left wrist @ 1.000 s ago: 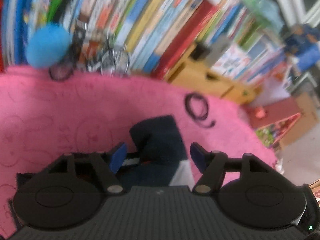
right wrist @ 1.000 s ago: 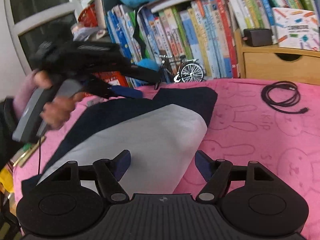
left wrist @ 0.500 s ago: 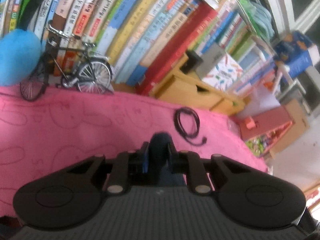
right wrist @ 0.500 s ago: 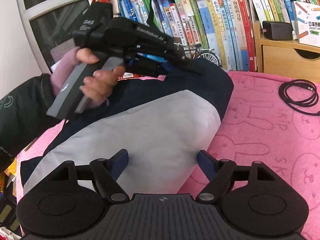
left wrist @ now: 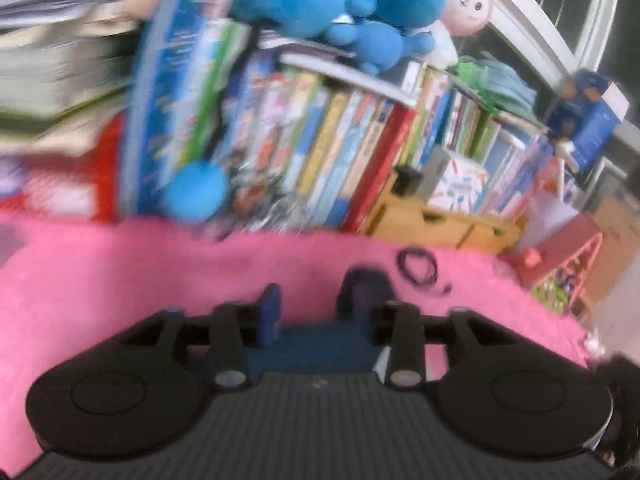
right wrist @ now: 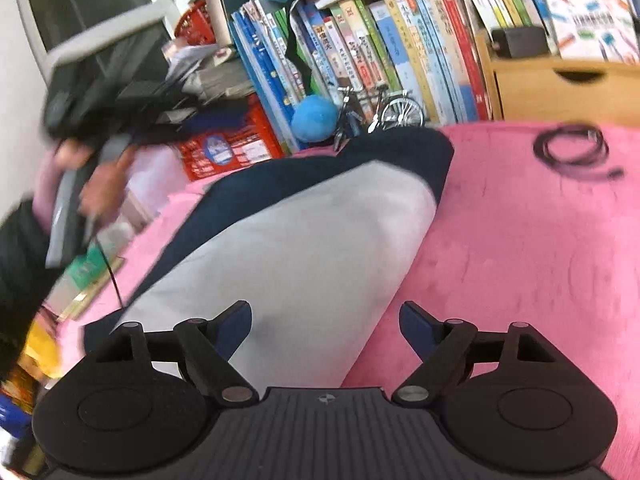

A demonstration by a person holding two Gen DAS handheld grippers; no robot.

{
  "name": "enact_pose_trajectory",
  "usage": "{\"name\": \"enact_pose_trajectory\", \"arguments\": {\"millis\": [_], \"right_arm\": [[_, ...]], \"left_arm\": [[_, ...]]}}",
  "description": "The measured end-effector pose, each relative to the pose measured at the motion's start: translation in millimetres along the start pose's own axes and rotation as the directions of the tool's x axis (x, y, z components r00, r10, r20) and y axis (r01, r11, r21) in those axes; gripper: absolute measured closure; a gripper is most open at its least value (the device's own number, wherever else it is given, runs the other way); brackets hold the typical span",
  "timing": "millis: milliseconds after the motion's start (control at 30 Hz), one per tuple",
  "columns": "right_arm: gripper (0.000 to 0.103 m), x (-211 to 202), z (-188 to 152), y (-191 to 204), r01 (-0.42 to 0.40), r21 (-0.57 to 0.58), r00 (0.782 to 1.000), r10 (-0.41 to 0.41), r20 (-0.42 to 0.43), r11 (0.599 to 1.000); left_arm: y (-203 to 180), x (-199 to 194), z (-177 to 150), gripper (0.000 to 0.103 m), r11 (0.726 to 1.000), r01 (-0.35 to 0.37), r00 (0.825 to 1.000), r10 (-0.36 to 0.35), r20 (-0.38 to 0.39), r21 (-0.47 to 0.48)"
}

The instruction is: Fold clothes

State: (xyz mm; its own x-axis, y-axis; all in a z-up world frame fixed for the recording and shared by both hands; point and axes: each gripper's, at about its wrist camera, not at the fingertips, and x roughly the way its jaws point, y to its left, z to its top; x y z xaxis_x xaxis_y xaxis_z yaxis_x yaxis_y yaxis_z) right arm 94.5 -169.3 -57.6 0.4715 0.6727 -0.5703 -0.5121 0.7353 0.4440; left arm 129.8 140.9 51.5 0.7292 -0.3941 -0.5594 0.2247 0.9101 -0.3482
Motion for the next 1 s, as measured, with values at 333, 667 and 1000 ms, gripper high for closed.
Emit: {"name": "enact_pose_trajectory", "arguments": {"millis": [333, 667, 1000], "right_arm": [[0.024, 8.0, -17.1, -0.1, -0.051, 0.116, 0.999, 0.052, -0.004, 0.992], [0.024, 2.5, 2.8, 14.9, 0.126, -0.014, 0.989, -0.124, 0.074, 0.992], [0.002, -68.0, -82.5, 93.1, 0.244, -0.305, 0.967, -0.207, 0.148, 0.92]], "left_arm": [[55.6, -1.0, -68.4, 0.031, 0.978, -0.087, 0.993, 0.071, -0.09, -0.191], [27.0, -18.3, -68.0, 0.033, 0.981, -0.195, 0.98, 0.195, 0.032, -0.015], [-53.7, -95.6, -146.1, 0.003, 0.928, -0.282, 0.958, 0.26, 0.117, 0.243]]}}
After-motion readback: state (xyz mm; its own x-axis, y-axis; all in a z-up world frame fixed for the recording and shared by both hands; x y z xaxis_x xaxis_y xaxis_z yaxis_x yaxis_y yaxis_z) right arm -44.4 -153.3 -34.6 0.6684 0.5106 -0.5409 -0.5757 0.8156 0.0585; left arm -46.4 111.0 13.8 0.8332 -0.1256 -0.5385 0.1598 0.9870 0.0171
